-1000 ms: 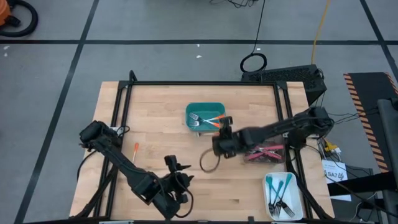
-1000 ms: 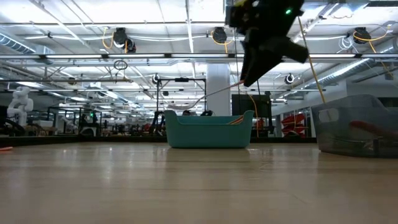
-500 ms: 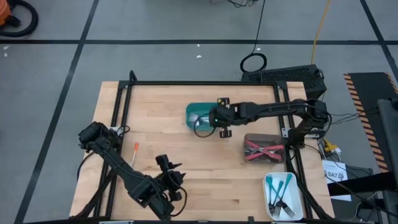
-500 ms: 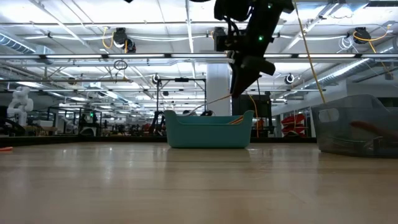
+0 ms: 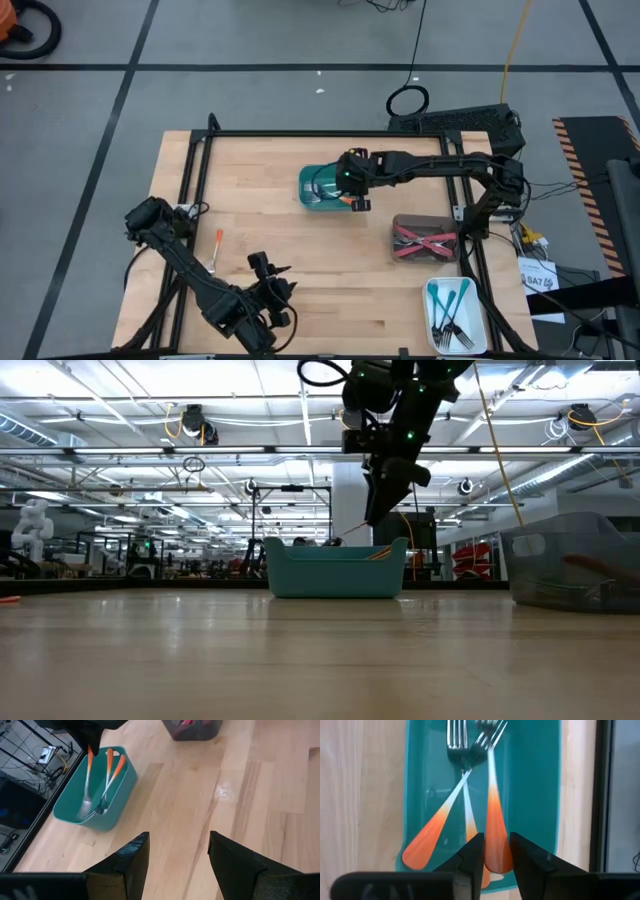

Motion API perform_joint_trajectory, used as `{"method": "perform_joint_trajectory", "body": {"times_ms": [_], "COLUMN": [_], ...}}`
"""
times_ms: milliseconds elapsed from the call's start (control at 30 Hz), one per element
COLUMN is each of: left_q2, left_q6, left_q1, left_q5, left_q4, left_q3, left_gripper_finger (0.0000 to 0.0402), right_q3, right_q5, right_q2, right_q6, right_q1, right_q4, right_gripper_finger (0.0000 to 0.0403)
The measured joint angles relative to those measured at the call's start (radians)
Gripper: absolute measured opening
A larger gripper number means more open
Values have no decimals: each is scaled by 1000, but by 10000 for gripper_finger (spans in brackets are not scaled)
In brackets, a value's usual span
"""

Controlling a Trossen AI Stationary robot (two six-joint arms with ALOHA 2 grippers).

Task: Sort silverware by color (type)
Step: Put the orange fork into the blue bin

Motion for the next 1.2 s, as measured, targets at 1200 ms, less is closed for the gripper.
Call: {"method": "perform_joint_trajectory", "body": {"times_ms": [1200], "left_q2": [-4], "left_q6": [-529], "left_q1": [5], "left_q5": [311], "left_q4": [-445], "left_q3": [-98], "left_gripper_finger": [183], "right_q3": [-309], "right_q5": [195], "right_q2": [-379], "right_q6": [581], "right_q1": [749], "right_q4": [132], "right_gripper_finger": [139]}}
